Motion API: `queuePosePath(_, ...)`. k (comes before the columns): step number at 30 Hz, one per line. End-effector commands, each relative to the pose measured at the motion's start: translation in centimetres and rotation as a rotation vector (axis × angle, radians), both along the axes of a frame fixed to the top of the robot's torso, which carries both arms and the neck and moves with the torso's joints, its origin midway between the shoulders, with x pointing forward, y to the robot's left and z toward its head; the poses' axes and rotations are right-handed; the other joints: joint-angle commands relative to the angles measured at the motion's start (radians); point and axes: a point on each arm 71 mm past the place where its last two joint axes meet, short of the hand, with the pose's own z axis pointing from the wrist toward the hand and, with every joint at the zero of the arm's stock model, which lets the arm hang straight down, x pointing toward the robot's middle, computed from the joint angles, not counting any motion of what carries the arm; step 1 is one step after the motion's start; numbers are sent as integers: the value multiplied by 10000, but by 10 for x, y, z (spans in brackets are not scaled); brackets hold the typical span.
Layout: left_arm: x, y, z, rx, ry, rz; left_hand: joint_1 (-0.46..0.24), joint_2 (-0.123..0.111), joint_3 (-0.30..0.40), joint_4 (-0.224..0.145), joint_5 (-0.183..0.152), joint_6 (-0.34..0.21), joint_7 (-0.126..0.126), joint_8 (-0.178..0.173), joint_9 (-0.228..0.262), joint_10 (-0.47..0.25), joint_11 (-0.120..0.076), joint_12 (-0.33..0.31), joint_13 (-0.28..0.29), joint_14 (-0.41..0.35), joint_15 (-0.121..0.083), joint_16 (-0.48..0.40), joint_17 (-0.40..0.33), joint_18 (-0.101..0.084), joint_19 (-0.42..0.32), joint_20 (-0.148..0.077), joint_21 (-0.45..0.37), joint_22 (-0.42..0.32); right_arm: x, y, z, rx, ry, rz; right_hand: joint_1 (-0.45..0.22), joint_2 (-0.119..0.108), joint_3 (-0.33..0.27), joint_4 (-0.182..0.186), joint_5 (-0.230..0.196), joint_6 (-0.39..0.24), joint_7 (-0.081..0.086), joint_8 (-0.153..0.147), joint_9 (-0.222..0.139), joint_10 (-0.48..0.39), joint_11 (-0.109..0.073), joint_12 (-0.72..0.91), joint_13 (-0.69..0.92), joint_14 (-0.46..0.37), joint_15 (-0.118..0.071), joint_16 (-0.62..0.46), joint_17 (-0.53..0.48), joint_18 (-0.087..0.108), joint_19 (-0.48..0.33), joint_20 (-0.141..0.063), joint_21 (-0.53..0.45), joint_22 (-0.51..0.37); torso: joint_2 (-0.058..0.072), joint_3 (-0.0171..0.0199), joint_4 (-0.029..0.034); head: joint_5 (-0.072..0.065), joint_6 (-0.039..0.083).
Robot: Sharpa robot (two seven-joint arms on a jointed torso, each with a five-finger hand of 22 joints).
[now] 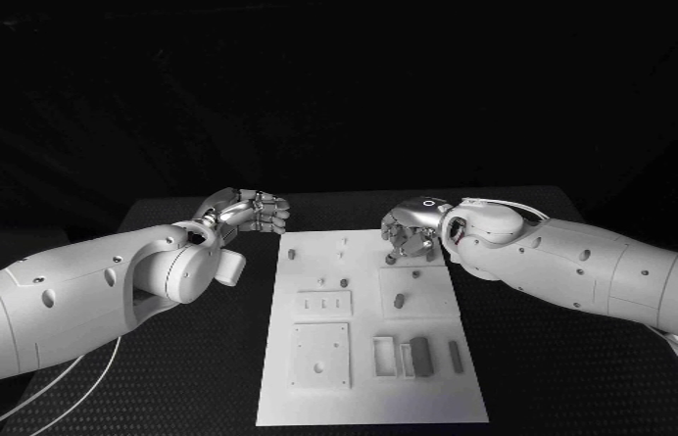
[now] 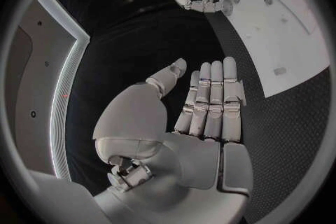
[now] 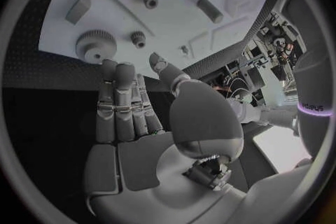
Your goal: Assemble the parts on the task board
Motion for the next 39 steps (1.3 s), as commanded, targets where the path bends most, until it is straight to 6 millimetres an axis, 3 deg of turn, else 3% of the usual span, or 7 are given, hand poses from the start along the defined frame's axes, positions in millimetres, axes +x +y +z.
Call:
queuePosePath(1,0,-2,2,-58,-121,-195,-137,-2,-4,-35,64,30,44,-31,-16,-6,48,-66,10,48,27,-72,16,84,25,3,-3,17,-3,0,-5,-907,-41,89,-36,-107,-32,26,35,75,-4,-62,-11,82,-20,-43,12,-53,-49,73,16,143,-1,-77,76,267,114,14,-31,-37,6)
queuePosePath(5,0,-2,2,-60,-119,-192,-149,-5,-5,-32,64,29,46,-38,-18,-7,50,-75,12,47,29,-82,24,84,22,4,-6,20,-4,1,-7,-936,-18,111,-52,-125,-20,26,35,90,-9,-67,-13,98,-25,-55,12,-50,-54,91,18,143,-8,-83,115,268,145,21,-45,-34,7)
queuePosePath(12,-1,0,2,-61,-98,-191,-186,-15,-12,-21,63,24,53,-57,-24,-8,55,-97,16,46,33,-109,44,83,14,9,-15,28,-2,2,-11,-1145,-176,125,-92,-140,29,27,36,128,-21,-110,-30,141,-39,-132,5,14,-69,310,99,143,6,-133,376,272,203,42,38,-61,-22)
queuePosePath(19,-3,1,4,-80,-145,-164,-205,-19,-14,-14,64,24,55,-66,-26,-6,56,-108,19,48,34,-123,57,84,11,10,-18,34,-1,3,-13,-1194,-229,121,-109,-85,64,27,36,155,-30,-119,-32,163,-43,-160,4,-16,-74,357,111,143,-28,-138,456,268,260,66,29,-35,-35)
queuePosePath(29,-2,0,6,-87,-169,-190,-243,-34,-19,7,64,22,59,-83,-29,4,56,-125,26,56,34,-145,82,87,14,10,-21,45,-3,8,-15,-1225,-190,310,-151,282,157,17,39,434,-143,-44,6,455,-133,-130,45,65,-163,661,209,143,-2,-209,814,273,317,88,29,-38,-59)
queuePosePath(39,-1,-1,6,-65,-125,-198,-268,-42,-19,21,64,18,62,-96,-32,5,57,-141,30,58,35,-164,99,89,10,12,-27,52,-2,10,-17,-1539,-239,382,-232,418,193,15,39,807,-289,17,33,868,-270,-87,92,126,-294,1121,349,143,19,-327,1372,272,368,108,32,-74,-93)
